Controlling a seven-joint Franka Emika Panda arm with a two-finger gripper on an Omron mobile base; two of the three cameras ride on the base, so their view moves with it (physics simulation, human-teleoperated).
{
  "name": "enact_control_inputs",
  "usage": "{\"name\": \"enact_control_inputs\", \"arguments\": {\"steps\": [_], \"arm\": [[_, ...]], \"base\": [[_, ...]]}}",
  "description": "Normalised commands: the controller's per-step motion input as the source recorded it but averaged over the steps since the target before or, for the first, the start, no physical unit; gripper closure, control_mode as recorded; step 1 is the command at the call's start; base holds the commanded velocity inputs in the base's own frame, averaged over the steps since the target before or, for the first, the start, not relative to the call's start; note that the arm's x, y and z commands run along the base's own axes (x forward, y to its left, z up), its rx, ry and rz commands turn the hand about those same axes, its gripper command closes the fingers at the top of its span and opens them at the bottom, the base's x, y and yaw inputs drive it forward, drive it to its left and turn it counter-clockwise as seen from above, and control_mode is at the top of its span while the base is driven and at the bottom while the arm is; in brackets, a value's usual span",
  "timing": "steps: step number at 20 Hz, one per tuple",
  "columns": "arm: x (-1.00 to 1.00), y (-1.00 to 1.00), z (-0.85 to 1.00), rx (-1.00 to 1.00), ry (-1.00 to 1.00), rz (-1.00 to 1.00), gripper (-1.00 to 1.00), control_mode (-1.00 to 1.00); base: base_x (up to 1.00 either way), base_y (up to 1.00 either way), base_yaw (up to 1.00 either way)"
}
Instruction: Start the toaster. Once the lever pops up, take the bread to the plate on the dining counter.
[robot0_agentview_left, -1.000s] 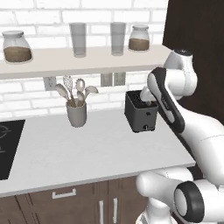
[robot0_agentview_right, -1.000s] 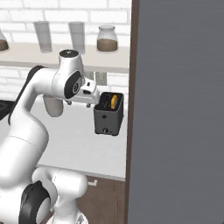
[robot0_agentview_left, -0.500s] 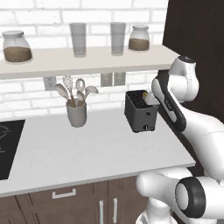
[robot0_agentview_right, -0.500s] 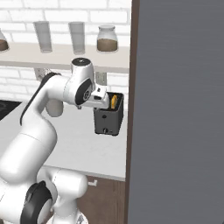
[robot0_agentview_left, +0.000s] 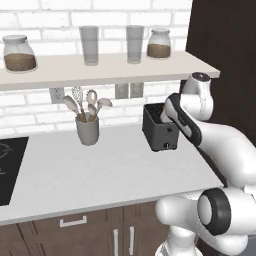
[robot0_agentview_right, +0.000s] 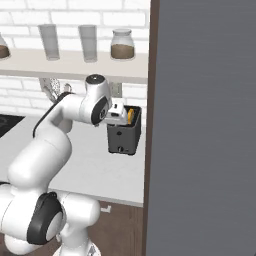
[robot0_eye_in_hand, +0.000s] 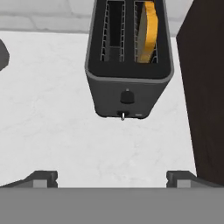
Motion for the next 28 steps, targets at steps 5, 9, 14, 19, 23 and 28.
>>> {"name": "enact_control_inputs", "arguments": {"steps": [5,9,14,19,23,28], "arm": [[0.15,-0.01,-0.38,0.00,-0.16,0.00,1.00,-1.00],[0.46,-0.09,-0.15,0.00,-0.03,-0.03,1.00,-1.00],[0.51,-0.13,-0.07,0.00,0.00,-0.06,1.00,-1.00],[0.29,-0.17,-0.01,0.00,0.03,-0.02,1.00,-1.00],[0.16,-0.03,-0.09,0.01,0.00,-0.01,1.00,-1.00],[0.04,-0.02,-0.29,0.02,0.00,0.00,1.00,-1.00]], "base": [[0.00,0.00,0.00],[0.00,0.00,0.00],[0.00,0.00,0.00],[0.00,0.00,0.00],[0.00,0.00,0.00],[0.00,0.00,0.00]]}}
